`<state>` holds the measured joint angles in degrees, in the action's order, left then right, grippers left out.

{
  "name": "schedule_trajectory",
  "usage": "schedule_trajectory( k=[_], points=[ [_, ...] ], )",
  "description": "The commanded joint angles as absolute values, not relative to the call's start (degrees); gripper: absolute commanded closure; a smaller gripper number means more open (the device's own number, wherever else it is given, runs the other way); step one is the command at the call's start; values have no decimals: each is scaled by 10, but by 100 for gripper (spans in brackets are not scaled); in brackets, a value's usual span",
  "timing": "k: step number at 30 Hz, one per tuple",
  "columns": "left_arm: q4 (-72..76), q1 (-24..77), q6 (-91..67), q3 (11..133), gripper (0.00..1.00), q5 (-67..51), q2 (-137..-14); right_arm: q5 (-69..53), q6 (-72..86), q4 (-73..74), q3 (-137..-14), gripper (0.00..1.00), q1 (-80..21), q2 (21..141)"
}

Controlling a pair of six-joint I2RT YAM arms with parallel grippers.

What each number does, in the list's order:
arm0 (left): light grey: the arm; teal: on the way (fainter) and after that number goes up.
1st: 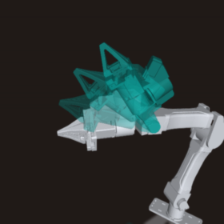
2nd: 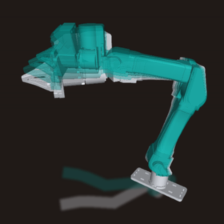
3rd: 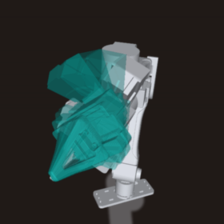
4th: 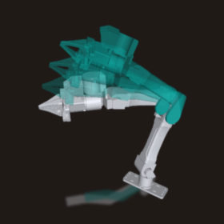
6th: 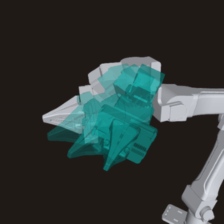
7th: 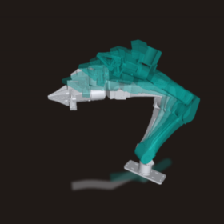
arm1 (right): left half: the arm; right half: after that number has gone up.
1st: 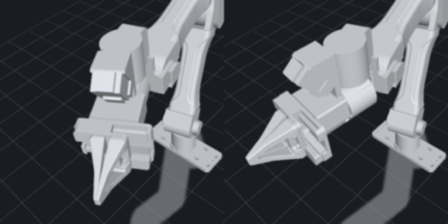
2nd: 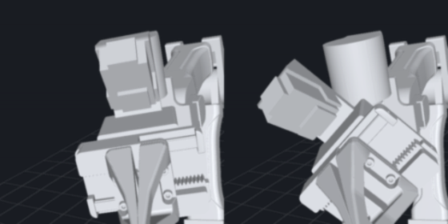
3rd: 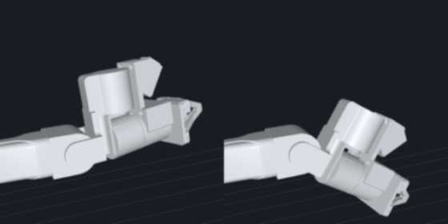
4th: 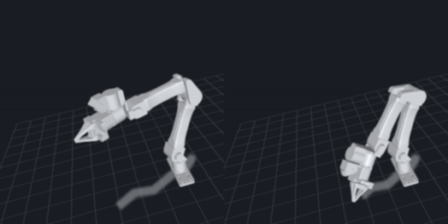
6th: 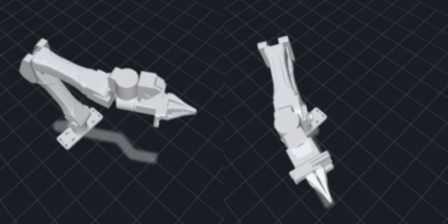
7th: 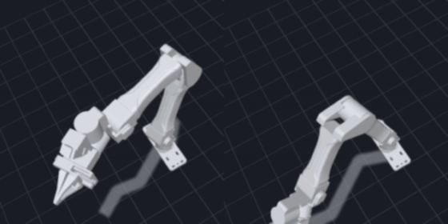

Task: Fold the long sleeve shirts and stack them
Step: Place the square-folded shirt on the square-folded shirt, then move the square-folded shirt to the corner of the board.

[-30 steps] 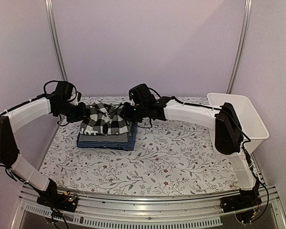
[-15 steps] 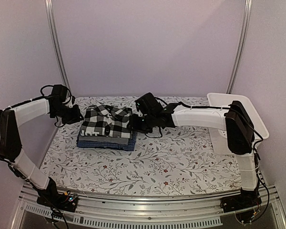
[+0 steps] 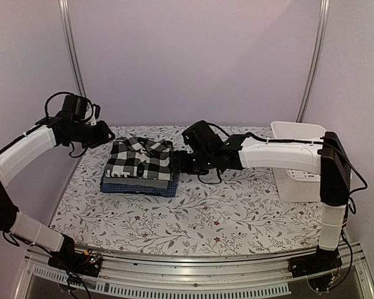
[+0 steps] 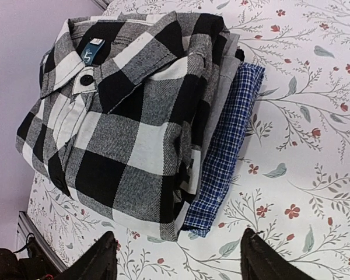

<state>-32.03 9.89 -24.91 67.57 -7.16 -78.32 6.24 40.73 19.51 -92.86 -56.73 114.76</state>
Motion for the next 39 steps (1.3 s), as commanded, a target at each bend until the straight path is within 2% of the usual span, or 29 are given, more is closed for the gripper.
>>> schedule_trajectory(
  k=[1,3,5,8,13,17,18,19,20,24,30,39],
  points=[
    [-320,177,-293,679,61,-57,-770,127,384,207,-888,20,-559,1070],
    [-313,220,-314,683,53,-43,-776,137,380,209,-864,10,-552,1035],
    [-304,261,-336,686,49,-32,-788,149,375,214,-840,2,-544,1005],
    [-293,318,-369,693,35,-10,-809,158,366,221,-804,1,-526,962],
    [-290,413,-432,703,21,40,-859,170,359,227,-748,1,-500,900],
    [-306,502,-534,721,18,103,-913,191,357,230,-709,1,-490,854],
    [-313,520,-565,726,13,123,-927,196,357,231,-701,1,-489,847],
    [-320,536,-594,731,4,139,-942,201,358,232,-693,1,-487,835],
    [-331,551,-626,737,1,152,-956,205,360,233,-686,1,-485,828],
    [-386,596,-762,774,0,201,-1015,214,357,236,-656,1,-483,792],
    [-531,623,-915,896,0,225,-1158,233,345,243,-626,1,-483,740],
    [-563,590,-979,956,0,264,-1245,234,333,260,-607,1,-483,696]
  ],
)
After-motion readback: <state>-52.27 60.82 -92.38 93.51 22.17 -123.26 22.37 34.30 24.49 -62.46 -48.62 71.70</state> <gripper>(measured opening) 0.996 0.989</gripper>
